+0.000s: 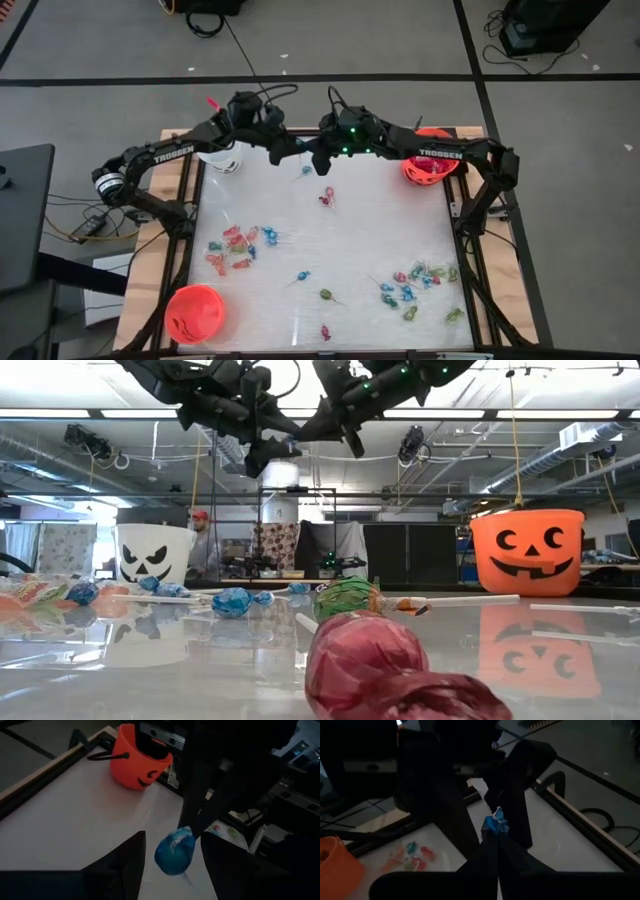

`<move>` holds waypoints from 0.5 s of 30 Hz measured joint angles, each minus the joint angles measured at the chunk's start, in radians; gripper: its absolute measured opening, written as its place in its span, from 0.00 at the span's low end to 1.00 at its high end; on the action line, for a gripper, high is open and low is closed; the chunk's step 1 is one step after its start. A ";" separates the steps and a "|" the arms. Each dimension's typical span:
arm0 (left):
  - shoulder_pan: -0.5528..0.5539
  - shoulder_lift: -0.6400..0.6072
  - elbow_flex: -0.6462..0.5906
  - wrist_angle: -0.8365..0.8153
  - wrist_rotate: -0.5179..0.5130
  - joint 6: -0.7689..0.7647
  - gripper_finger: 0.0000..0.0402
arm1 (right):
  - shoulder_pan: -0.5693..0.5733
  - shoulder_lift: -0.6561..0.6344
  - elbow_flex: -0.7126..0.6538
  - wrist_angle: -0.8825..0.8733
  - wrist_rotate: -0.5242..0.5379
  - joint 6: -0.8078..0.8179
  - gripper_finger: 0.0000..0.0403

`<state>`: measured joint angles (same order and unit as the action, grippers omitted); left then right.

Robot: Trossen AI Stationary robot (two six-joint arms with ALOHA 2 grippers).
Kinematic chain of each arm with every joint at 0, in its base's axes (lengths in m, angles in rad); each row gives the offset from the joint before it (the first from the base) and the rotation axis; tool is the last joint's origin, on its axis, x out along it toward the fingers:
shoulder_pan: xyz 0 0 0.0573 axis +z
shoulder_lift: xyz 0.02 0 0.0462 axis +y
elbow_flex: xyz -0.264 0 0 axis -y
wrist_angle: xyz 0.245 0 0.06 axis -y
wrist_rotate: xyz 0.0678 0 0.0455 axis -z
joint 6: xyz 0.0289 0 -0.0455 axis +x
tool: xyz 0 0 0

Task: Sort candy by brand, put in halloween buckets
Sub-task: Put the blue lollipop into the white bucket

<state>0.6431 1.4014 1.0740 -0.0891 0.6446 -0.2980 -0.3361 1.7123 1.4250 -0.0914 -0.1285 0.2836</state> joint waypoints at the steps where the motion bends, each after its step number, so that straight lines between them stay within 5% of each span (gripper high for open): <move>1: -0.004 0.000 0.000 -0.001 0.002 0.000 0.49 | 0.001 0.000 0.000 0.009 0.001 0.000 0.01; 7: -0.011 0.000 0.000 -0.011 0.001 -0.002 0.38 | 0.001 0.000 0.000 0.053 -0.023 0.011 0.03; 15: 0.004 0.000 0.000 -0.012 -0.009 -0.048 0.05 | -0.001 0.000 0.000 0.051 -0.018 0.013 0.03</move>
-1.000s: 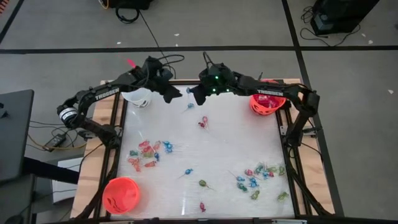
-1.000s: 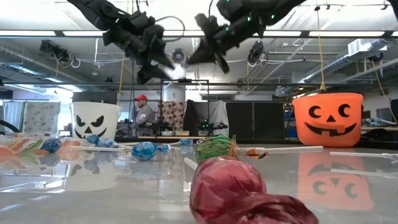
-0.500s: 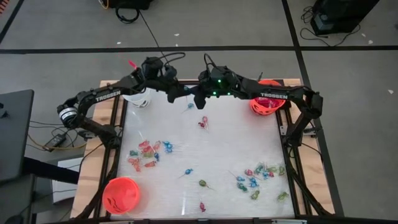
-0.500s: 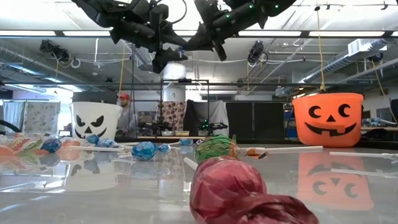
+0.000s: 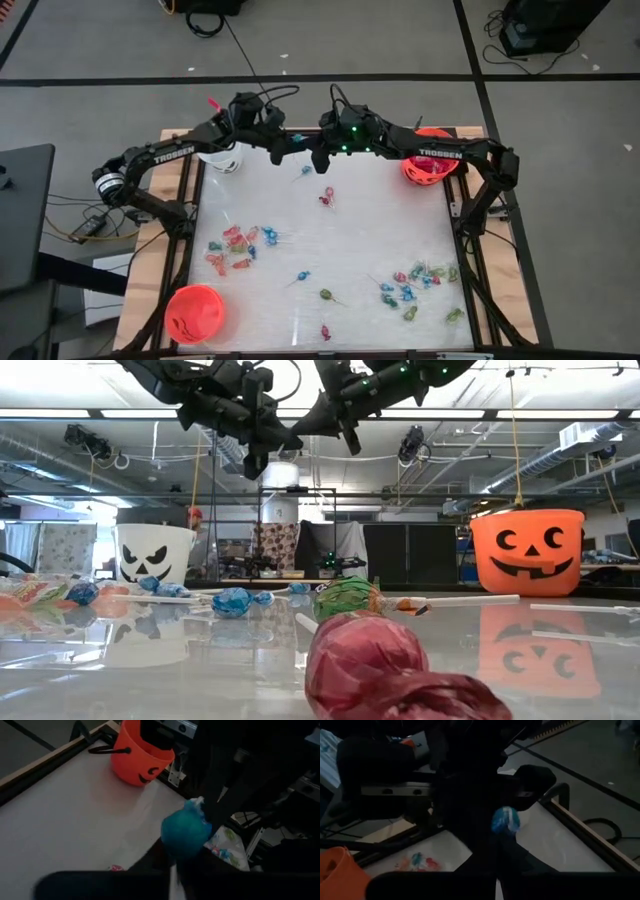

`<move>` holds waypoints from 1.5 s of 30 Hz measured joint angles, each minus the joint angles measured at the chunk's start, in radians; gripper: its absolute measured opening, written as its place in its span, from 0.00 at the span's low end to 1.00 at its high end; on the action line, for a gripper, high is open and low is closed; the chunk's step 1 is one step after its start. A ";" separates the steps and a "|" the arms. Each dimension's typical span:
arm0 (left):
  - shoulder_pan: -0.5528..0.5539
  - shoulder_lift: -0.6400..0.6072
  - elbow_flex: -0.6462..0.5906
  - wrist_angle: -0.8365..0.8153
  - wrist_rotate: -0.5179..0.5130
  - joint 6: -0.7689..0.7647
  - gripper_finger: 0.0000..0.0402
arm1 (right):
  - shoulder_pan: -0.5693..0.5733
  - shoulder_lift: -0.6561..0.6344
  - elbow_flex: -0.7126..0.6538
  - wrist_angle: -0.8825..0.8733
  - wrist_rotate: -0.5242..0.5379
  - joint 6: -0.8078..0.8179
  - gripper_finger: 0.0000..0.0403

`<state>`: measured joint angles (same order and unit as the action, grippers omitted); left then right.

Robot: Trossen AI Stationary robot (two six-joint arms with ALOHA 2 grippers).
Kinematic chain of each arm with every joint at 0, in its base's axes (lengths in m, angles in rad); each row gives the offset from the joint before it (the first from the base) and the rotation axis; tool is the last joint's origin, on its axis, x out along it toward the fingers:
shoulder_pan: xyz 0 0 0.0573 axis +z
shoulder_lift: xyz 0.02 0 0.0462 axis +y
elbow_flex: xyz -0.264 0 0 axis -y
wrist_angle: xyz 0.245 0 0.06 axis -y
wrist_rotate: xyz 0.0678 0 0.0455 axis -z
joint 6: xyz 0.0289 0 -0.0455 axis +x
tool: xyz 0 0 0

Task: Sort candy by brand, put in halloween buckets
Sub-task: Put the blue lollipop into the white bucket

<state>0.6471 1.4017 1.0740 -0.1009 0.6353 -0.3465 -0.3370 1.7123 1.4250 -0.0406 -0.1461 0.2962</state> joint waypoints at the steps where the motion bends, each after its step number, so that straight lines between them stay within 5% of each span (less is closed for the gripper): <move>1: 0.001 0.000 0.000 0.000 0.001 0.000 0.03 | 0.000 0.000 0.000 0.001 -0.002 0.001 0.03; 5: 0.006 0.000 0.010 -0.006 0.002 0.000 0.02 | -0.001 0.000 0.000 0.002 0.002 0.051 0.07; 11: 0.075 -0.018 0.089 -0.179 -0.059 0.043 0.01 | -0.021 -0.022 0.000 -0.030 0.024 0.105 0.29; 17: 0.231 -0.062 0.198 -0.625 -0.250 0.242 0.01 | -0.066 -0.050 0.001 -0.225 0.069 0.182 0.47; 24: 0.450 -0.091 0.167 -0.955 -0.558 0.387 0.01 | -0.079 -0.045 -0.010 -0.353 0.071 0.148 0.49; 32: 0.506 -0.055 0.053 -0.918 -0.541 0.354 0.01 | -0.078 -0.045 -0.010 -0.379 0.142 0.111 0.48; 45: 0.465 0.085 0.041 -0.911 -0.663 0.260 0.02 | -0.078 -0.045 -0.010 -0.407 0.149 0.082 0.48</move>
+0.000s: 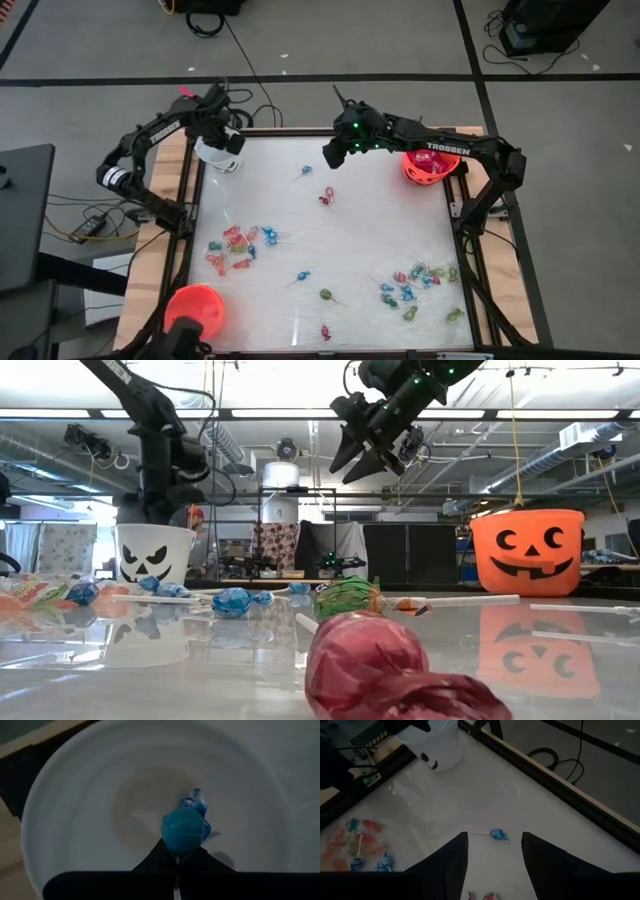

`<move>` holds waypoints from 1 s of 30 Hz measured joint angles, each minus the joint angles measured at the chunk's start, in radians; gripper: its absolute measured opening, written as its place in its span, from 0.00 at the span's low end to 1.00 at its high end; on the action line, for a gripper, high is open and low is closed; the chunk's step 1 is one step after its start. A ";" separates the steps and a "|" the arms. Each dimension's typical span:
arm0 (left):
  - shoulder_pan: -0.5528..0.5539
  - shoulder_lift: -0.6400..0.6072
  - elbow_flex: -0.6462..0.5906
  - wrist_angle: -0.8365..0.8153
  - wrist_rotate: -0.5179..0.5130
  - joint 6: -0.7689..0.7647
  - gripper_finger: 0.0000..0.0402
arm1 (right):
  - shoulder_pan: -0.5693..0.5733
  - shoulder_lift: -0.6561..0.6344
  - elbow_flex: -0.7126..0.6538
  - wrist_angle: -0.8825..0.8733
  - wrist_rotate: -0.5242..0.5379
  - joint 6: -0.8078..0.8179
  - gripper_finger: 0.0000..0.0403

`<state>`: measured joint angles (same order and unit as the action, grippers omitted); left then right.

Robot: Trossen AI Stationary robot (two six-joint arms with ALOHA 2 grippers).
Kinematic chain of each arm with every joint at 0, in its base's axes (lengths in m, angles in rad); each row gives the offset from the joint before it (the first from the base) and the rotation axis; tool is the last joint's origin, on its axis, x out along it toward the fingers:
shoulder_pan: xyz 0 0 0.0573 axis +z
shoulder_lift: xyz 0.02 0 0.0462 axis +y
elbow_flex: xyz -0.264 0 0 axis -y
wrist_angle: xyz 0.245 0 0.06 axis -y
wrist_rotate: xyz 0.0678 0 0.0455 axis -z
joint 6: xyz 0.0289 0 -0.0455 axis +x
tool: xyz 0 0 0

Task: Sort candy by brand, put in halloween buckets
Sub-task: Put the blue lollipop into the white bucket

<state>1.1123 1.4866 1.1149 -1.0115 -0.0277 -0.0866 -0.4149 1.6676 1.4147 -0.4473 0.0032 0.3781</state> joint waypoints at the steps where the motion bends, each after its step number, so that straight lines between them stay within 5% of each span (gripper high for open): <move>1: 0.000 0.016 0.000 0.000 -0.001 -0.002 0.02 | 0.000 0.000 0.000 0.000 0.000 -0.003 0.48; 16: 0.000 0.088 -0.007 0.042 -0.021 0.001 0.40 | 0.000 0.000 0.000 -0.001 0.000 -0.022 0.48; 30: -0.009 -0.138 0.067 0.032 0.062 0.009 0.43 | 0.032 0.112 -0.008 0.001 -0.075 -0.081 0.48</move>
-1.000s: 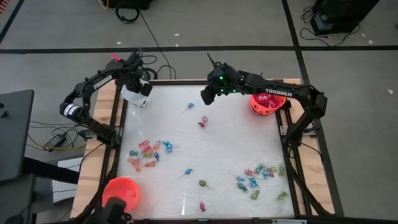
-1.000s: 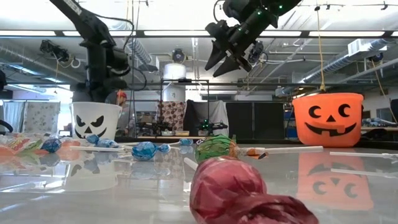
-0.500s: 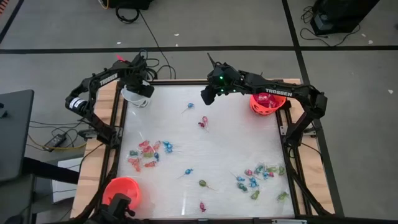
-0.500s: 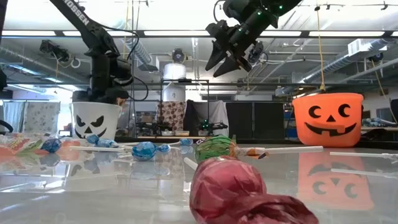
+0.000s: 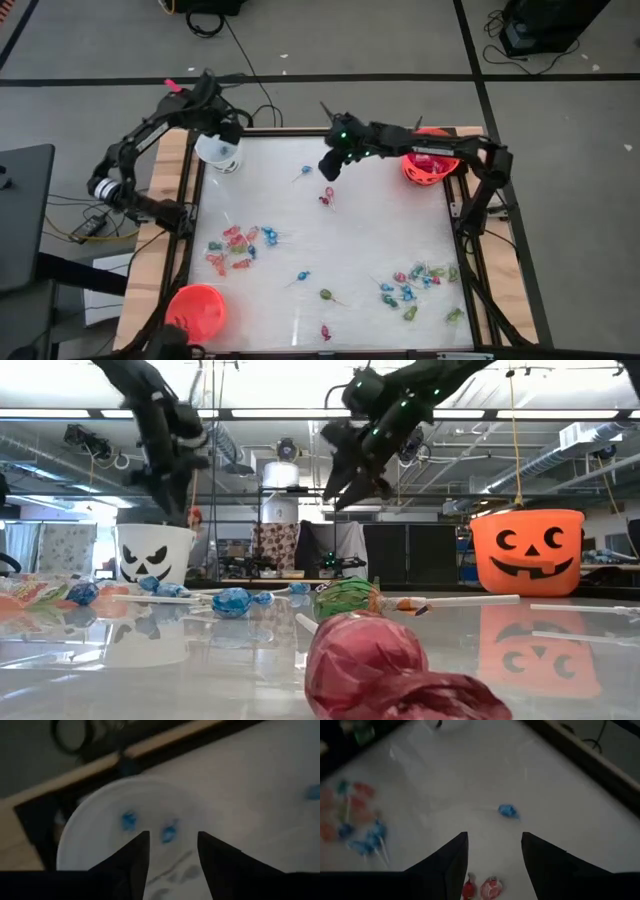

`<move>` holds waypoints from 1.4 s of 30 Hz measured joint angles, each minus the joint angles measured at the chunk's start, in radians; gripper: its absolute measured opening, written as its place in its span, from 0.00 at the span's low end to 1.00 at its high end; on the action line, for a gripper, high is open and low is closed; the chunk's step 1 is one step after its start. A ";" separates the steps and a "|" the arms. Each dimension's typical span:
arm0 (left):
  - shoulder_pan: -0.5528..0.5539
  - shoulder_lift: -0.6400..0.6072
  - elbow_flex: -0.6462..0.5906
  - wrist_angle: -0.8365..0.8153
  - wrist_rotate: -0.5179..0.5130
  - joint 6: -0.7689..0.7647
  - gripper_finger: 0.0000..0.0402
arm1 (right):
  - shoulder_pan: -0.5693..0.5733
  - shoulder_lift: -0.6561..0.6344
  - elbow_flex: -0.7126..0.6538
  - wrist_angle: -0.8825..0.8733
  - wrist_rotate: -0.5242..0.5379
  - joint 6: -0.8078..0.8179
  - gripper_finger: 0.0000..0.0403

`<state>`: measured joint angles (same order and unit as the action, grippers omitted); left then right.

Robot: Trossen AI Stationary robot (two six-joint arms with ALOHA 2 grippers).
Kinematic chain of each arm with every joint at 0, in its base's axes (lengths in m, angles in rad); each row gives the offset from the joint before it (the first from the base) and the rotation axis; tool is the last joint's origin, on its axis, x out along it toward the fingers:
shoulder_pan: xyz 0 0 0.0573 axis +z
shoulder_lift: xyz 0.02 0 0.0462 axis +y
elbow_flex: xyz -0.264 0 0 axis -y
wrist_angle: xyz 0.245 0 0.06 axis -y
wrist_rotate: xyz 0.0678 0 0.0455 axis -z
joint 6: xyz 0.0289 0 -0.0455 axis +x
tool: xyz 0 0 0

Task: Sort candy by brand, put in halloween buckets
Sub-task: Put the blue lollipop into the white bucket

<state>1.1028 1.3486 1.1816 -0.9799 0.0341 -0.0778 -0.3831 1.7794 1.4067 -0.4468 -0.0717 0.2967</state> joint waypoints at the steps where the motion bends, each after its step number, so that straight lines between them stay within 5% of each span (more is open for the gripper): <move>1: -0.010 -0.027 -0.001 0.010 0.026 0.000 0.43 | 0.010 0.018 0.000 0.010 0.012 -0.023 0.48; 7: -0.120 -0.185 -0.027 0.112 0.127 0.000 0.43 | 0.059 0.119 0.000 0.154 0.045 -0.135 0.48; 16: -0.316 -0.327 -0.101 0.229 0.129 -0.032 0.43 | 0.055 0.244 0.000 0.265 0.061 0.029 0.48; 27: -0.480 -0.334 -0.251 0.410 0.127 -0.141 0.43 | -0.014 0.403 0.223 0.051 0.052 -0.030 0.48; 36: -0.532 -0.334 -0.285 0.408 0.123 -0.139 0.43 | -0.027 0.531 0.561 -0.382 -0.004 -0.575 0.48; 42: -0.550 -0.334 -0.285 0.408 0.114 -0.142 0.43 | -0.031 0.607 0.679 -0.480 0.006 -0.958 0.46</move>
<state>0.5527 1.0145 0.8963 -0.5720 0.1476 -0.2197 -0.4139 2.3864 2.0857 -0.9270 -0.0653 -0.6613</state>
